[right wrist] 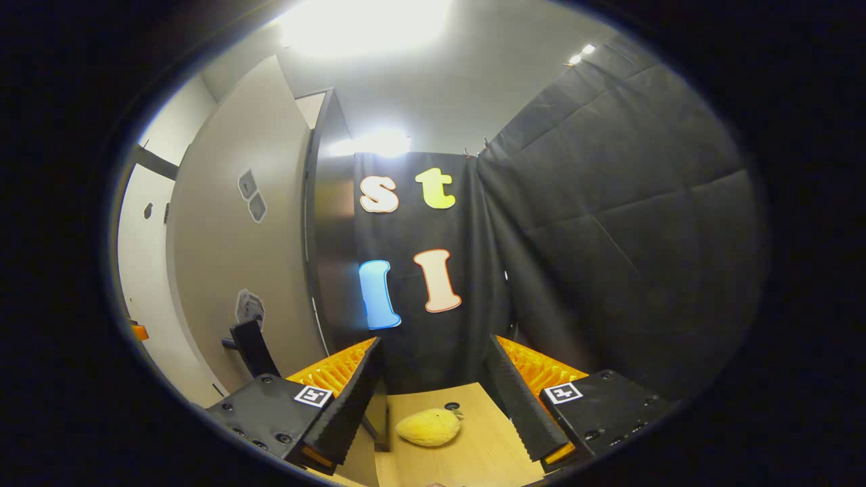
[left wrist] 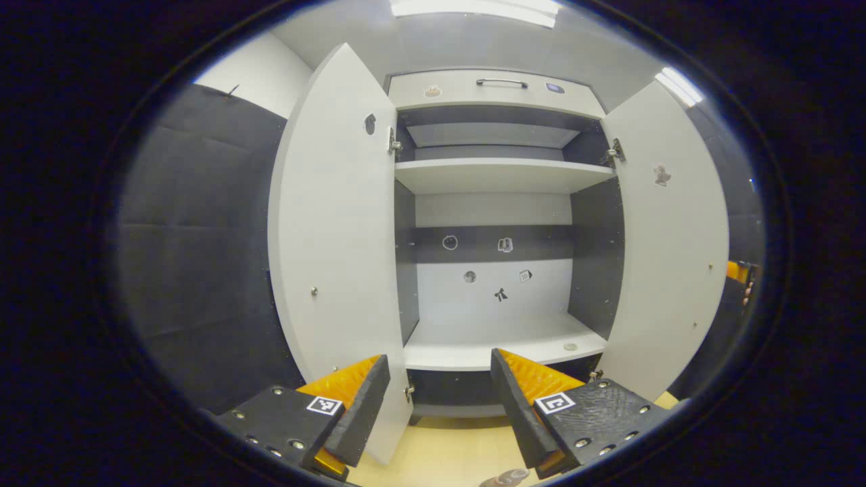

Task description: Grasp the bottle in the cabinet with the left hand and place it on the coaster, then close the right door with the right hand and the left door with the left hand.

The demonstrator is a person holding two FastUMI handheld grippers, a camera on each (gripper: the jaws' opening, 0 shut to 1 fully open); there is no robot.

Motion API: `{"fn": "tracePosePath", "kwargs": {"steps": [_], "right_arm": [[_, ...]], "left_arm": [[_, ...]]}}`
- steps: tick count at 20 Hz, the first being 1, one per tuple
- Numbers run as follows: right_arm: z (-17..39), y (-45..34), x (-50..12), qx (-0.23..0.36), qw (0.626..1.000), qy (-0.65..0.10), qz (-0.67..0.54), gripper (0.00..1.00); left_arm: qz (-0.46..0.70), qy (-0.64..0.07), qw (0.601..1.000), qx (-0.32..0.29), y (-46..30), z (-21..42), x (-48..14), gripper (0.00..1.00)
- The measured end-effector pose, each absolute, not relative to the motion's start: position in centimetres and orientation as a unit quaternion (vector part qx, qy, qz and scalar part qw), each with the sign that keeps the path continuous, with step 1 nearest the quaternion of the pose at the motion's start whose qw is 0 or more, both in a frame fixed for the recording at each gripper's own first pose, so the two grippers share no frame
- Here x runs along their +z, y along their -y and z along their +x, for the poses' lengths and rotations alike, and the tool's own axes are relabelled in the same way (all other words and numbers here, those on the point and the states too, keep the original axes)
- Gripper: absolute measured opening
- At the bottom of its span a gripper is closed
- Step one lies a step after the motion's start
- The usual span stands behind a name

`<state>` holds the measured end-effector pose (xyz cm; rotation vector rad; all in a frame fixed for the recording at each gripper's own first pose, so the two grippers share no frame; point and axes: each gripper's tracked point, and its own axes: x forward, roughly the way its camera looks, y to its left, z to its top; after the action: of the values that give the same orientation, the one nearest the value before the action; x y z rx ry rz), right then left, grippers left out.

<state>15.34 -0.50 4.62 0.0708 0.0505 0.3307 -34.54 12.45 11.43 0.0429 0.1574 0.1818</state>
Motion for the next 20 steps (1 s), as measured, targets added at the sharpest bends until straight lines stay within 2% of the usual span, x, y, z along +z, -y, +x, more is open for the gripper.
{"fn": "tracePosePath", "kwargs": {"steps": [6,10,17,19,20], "right_arm": [[15.3,-2.2,5.5,0.231,0.971,-0.043,0.044,0.98],[14.7,-3.0,4.7,0.250,0.966,-0.058,0.034,0.98],[13.3,-5.0,3.0,0.248,0.965,-0.081,0.021,0.98],[13.2,-5.0,3.1,0.229,0.970,-0.074,0.009,0.97],[12.9,-5.3,3.1,0.228,0.971,-0.076,0.002,0.96]], "left_arm": [[0.003,-0.072,0.989,0.132,-12.2,-37.3,11.3,0.87],[-0.010,-0.069,0.988,0.140,-11.9,-39.4,10.9,0.87],[-0.021,-0.061,0.991,0.121,-13.3,-39.7,10.2,0.87],[-0.022,-0.063,0.991,0.112,-14.0,-39.8,9.8,0.87],[-0.021,-0.063,0.992,0.107,-14.3,-39.9,9.6,0.94]]}}
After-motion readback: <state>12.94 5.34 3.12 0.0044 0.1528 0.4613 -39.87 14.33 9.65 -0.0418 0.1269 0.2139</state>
